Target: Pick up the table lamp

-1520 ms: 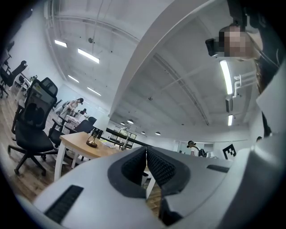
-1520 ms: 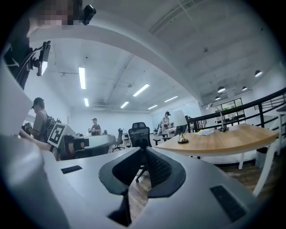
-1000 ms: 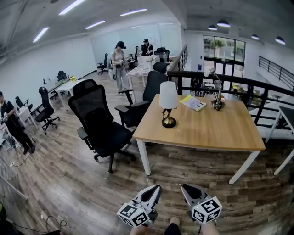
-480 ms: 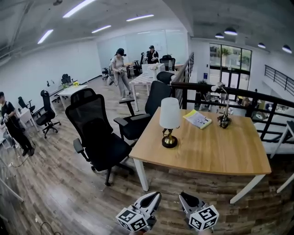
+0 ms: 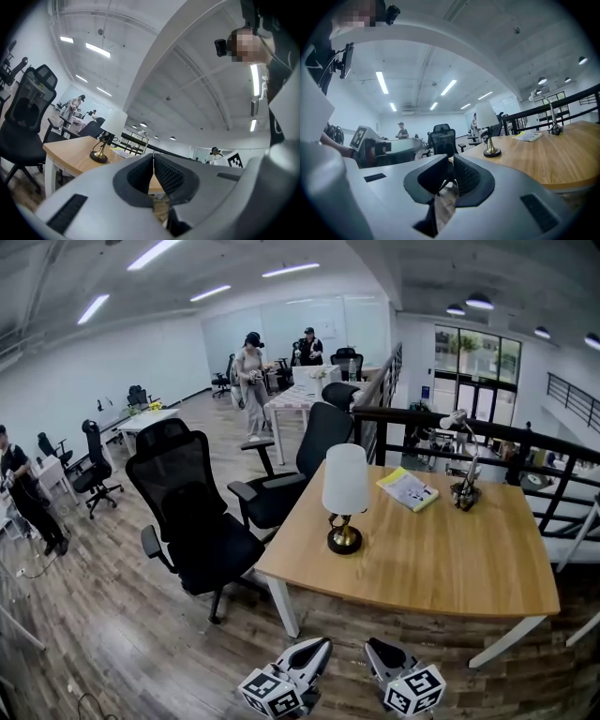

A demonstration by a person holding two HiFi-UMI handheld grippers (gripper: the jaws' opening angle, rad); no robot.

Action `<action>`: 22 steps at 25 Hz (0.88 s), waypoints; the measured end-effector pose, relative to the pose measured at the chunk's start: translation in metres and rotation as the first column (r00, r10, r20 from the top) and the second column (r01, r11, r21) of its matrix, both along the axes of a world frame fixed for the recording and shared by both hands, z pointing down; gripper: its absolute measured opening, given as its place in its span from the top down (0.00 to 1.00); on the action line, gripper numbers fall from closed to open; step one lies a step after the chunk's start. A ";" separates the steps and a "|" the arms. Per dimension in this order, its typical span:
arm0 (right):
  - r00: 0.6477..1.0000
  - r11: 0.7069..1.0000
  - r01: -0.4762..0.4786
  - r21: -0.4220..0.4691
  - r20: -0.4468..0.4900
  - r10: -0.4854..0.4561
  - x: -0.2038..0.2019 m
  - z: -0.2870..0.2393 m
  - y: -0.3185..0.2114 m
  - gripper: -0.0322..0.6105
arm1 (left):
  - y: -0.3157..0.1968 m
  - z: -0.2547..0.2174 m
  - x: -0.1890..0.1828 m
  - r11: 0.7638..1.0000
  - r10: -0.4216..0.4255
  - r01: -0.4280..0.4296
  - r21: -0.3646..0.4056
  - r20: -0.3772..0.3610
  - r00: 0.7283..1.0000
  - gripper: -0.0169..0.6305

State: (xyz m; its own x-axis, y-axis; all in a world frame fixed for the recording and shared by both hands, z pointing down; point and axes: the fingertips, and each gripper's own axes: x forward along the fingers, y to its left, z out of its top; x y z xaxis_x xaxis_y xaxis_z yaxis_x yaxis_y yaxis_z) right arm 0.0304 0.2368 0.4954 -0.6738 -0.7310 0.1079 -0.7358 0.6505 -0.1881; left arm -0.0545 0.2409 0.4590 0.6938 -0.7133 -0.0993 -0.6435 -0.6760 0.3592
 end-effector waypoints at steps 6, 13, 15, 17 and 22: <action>1.000 1.000 0.005 -0.030 0.025 -0.005 0.005 0.010 -0.016 0.87 | -0.019 0.004 0.010 1.000 0.012 -0.012 -0.016 0.002 1.000 0.95; 1.000 0.999 -0.012 -0.036 0.021 0.013 0.009 0.017 -0.042 0.87 | -0.047 0.008 0.012 0.999 0.026 -0.026 -0.027 0.009 1.000 0.95; 1.000 0.999 -0.019 -0.037 0.021 0.019 0.011 0.019 -0.056 0.87 | -0.061 0.009 0.015 0.999 0.033 -0.033 -0.027 0.009 0.999 0.95; 1.000 0.999 -0.016 -0.036 0.007 0.016 0.013 0.019 -0.071 0.87 | -0.078 0.009 0.020 0.999 0.041 -0.041 -0.027 0.005 0.999 0.95; 0.999 0.998 -0.032 -0.045 0.010 0.032 0.016 0.023 -0.113 0.87 | -0.120 0.006 0.030 0.996 0.083 -0.082 -0.020 0.014 0.996 0.95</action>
